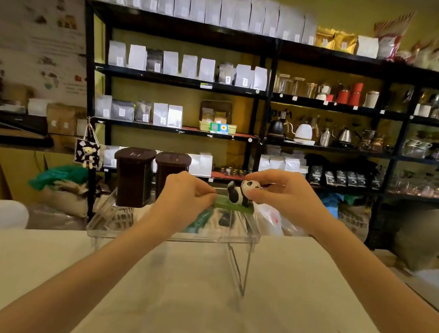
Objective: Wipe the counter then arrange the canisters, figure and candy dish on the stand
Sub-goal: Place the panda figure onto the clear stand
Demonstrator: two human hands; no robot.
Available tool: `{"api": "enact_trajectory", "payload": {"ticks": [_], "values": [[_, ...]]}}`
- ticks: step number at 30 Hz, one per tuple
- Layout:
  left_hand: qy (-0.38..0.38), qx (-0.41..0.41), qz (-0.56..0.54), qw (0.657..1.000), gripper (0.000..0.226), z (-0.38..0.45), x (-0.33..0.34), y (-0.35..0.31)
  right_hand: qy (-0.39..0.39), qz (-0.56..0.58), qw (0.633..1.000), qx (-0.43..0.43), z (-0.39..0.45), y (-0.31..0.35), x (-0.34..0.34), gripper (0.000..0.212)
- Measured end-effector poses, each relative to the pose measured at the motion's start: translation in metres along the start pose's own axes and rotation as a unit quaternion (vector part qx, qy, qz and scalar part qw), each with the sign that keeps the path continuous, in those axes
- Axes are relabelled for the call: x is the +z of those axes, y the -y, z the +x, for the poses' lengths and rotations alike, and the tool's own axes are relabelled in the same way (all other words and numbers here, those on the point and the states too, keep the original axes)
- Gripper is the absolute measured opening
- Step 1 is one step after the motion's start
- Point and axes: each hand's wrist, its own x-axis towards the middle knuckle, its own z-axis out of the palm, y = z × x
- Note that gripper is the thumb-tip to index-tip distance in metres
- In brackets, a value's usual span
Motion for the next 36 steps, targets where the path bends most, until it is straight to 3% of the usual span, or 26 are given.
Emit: {"api": "enact_trajectory", "payload": {"ticks": [10,18,36], "values": [[-0.026,-0.014,0.055,0.998,0.031,0.061,0.048,0.031,-0.058,0.063,0.995,0.049,0.074,-0.058,0.019,0.034],[0.051,-0.026,0.211,0.976,0.022,0.084,0.084,0.063,-0.006,0.012,0.999,0.038,0.106,-0.098,0.040,0.037],[0.131,-0.053,0.196,0.970,0.024,0.094,0.094,0.066,0.012,-0.102,0.994,0.047,0.116,-0.127,0.052,0.040]]}}
